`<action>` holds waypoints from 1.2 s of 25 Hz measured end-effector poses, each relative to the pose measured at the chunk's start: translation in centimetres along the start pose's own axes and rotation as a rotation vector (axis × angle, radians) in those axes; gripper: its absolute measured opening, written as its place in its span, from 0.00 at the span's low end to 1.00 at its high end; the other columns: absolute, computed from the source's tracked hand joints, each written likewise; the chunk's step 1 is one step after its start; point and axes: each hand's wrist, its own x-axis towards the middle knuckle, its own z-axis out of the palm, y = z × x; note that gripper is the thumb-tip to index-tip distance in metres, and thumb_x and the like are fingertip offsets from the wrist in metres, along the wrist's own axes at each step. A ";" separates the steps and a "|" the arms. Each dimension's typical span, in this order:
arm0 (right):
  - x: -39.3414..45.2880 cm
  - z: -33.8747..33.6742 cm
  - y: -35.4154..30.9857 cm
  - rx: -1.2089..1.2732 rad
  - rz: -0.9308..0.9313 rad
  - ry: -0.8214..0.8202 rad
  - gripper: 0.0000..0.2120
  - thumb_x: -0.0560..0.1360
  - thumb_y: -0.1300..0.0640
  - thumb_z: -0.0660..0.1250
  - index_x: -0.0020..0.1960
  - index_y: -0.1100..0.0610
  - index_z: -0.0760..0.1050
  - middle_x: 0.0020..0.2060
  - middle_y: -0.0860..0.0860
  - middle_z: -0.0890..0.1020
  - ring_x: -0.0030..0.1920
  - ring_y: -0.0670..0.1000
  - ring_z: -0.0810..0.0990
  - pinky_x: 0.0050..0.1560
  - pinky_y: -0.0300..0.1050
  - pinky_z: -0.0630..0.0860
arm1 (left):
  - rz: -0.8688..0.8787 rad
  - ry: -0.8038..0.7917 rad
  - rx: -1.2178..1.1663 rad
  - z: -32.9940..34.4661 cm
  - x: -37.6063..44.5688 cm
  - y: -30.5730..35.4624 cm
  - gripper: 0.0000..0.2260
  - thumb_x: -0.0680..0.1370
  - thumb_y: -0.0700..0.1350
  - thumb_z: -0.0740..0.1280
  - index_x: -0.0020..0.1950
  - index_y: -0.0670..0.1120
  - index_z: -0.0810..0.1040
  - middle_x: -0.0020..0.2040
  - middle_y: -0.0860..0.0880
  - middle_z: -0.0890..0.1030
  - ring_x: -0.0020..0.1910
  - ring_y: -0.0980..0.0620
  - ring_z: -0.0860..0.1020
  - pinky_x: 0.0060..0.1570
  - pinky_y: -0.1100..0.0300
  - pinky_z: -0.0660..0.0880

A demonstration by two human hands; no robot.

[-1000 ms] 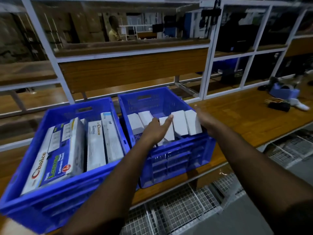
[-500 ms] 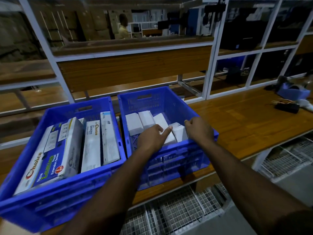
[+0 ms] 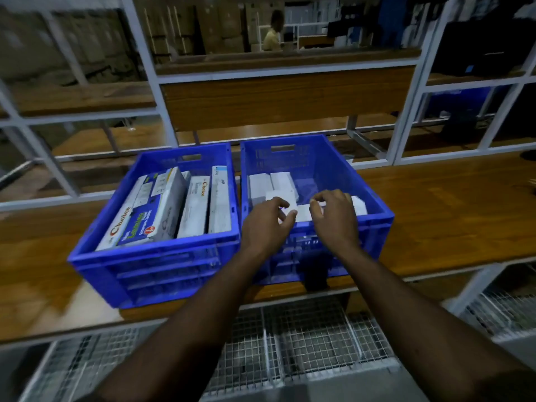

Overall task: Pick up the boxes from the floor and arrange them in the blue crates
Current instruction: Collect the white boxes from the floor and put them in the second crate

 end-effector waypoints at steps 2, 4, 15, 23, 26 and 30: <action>-1.5 0.8 -1.7 0.024 -0.083 0.078 0.08 0.78 0.54 0.63 0.52 0.55 0.79 0.49 0.53 0.78 0.54 0.55 0.74 0.55 0.52 0.72 | 0.069 0.060 -0.028 -0.7 -2.0 -1.1 0.14 0.81 0.54 0.67 0.63 0.49 0.79 0.50 0.53 0.82 0.54 0.54 0.76 0.50 0.58 0.74; -3.3 1.7 -3.5 0.057 -0.167 0.175 0.08 0.78 0.55 0.62 0.51 0.56 0.78 0.49 0.54 0.77 0.53 0.55 0.74 0.54 0.51 0.72 | 0.111 0.128 -0.059 -1.6 -4.2 -2.6 0.12 0.80 0.49 0.68 0.61 0.47 0.80 0.52 0.50 0.81 0.54 0.54 0.75 0.52 0.62 0.72; -14.8 9.7 -15.5 0.445 -0.452 -0.260 0.04 0.77 0.57 0.63 0.45 0.55 0.75 0.42 0.51 0.76 0.46 0.55 0.74 0.47 0.50 0.71 | -0.195 0.401 0.046 -10.4 -17.2 -12.7 0.06 0.77 0.46 0.69 0.53 0.49 0.82 0.48 0.52 0.84 0.48 0.53 0.81 0.49 0.53 0.78; -30.6 15.0 -28.3 0.360 -0.510 -0.884 0.14 0.80 0.48 0.61 0.63 0.52 0.70 0.40 0.48 0.77 0.41 0.52 0.78 0.38 0.45 0.67 | -0.672 0.471 0.191 -19.3 -36.9 -21.3 0.09 0.81 0.52 0.63 0.53 0.52 0.80 0.47 0.54 0.82 0.47 0.53 0.80 0.44 0.55 0.76; -38.4 15.6 -32.9 0.348 -0.567 -0.994 0.15 0.80 0.46 0.60 0.63 0.52 0.70 0.38 0.49 0.78 0.40 0.52 0.77 0.38 0.45 0.67 | -0.861 0.535 0.204 -23.1 -46.0 -23.6 0.07 0.82 0.51 0.63 0.51 0.51 0.80 0.46 0.54 0.82 0.46 0.53 0.80 0.42 0.58 0.72; -48.1 16.0 -38.8 0.355 -0.662 -1.105 0.15 0.80 0.47 0.61 0.62 0.52 0.71 0.47 0.52 0.83 0.48 0.55 0.81 0.45 0.47 0.72 | -1.057 0.627 0.226 -27.8 -56.9 -25.2 0.08 0.82 0.54 0.63 0.50 0.53 0.80 0.44 0.54 0.82 0.43 0.52 0.79 0.42 0.56 0.73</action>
